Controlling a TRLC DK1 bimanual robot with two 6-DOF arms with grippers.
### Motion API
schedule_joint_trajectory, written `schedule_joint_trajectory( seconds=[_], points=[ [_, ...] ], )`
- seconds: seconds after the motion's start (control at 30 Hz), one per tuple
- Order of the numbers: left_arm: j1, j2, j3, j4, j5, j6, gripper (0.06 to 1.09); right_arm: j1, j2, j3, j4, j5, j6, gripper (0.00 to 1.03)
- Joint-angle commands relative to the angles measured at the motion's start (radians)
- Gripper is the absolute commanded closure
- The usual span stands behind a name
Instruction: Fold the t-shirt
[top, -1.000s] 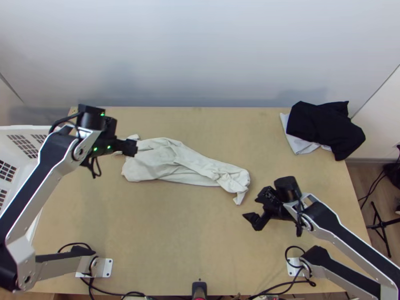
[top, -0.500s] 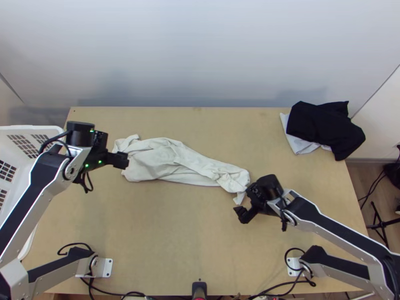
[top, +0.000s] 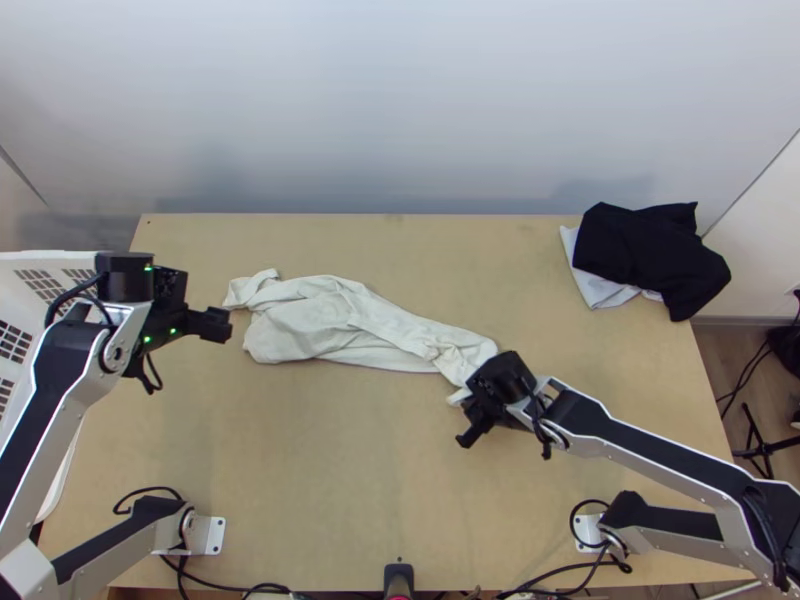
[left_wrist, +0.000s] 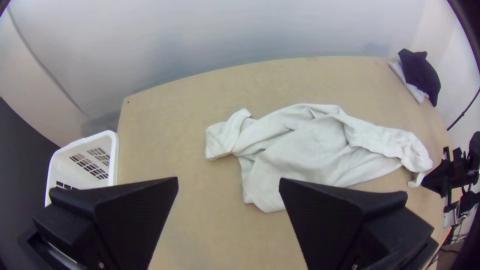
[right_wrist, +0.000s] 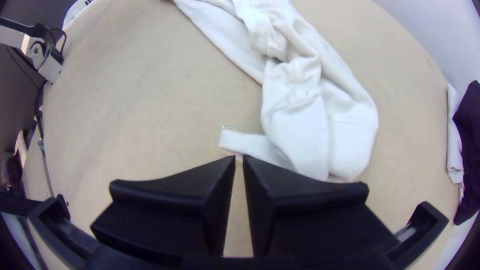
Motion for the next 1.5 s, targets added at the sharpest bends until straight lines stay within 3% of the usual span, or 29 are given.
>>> schedule_joint_trajectory(
  seconds=[0.0, 0.3, 0.33, 0.37, 0.47, 0.5, 0.67, 0.93, 1.13, 1.47],
  points=[
    [0.053, -0.031, -0.047, 0.003, 0.0, 0.04, 0.1, 0.011, 0.01, 0.161, -0.137, 0.017, -0.008, 1.0],
    [0.053, -0.04, -0.091, 0.015, 0.0, 0.04, 0.1, -0.015, -0.006, 0.277, -0.315, 0.0, -0.007, 0.99],
    [0.053, -0.041, -0.091, 0.015, 0.0, 0.041, 0.1, -0.013, -0.015, 0.273, -0.327, -0.018, -0.002, 0.92],
    [0.053, -0.041, -0.093, 0.015, 0.0, 0.047, 0.1, -0.015, -0.021, 0.267, -0.35, -0.046, 0.002, 0.77],
    [0.053, -0.04, -0.103, 0.027, 0.0, 0.056, 0.1, -0.029, -0.033, 0.244, -0.365, -0.084, 0.041, 0.2],
    [0.053, -0.04, -0.111, 0.035, 0.0, 0.058, 0.1, -0.041, -0.036, 0.242, -0.367, -0.105, 0.054, 0.17],
    [0.052, -0.035, -0.131, 0.056, 0.001, 0.06, 0.1, -0.098, -0.021, 0.258, -0.37, -0.279, 0.15, 0.16],
    [0.058, -0.037, -0.148, 0.07, 0.0, 0.06, 0.1, -0.156, 0.183, 0.251, -0.326, -0.366, 0.341, 0.15],
    [0.087, -0.049, -0.175, 0.081, 0.0, 0.086, 0.1, -0.156, 0.238, 0.244, -0.309, -0.363, 0.453, 0.15],
    [0.118, -0.052, -0.217, 0.162, 0.001, 0.121, 0.1, -0.202, 0.284, 0.299, -0.293, -0.211, 0.508, 0.16]
  ],
)
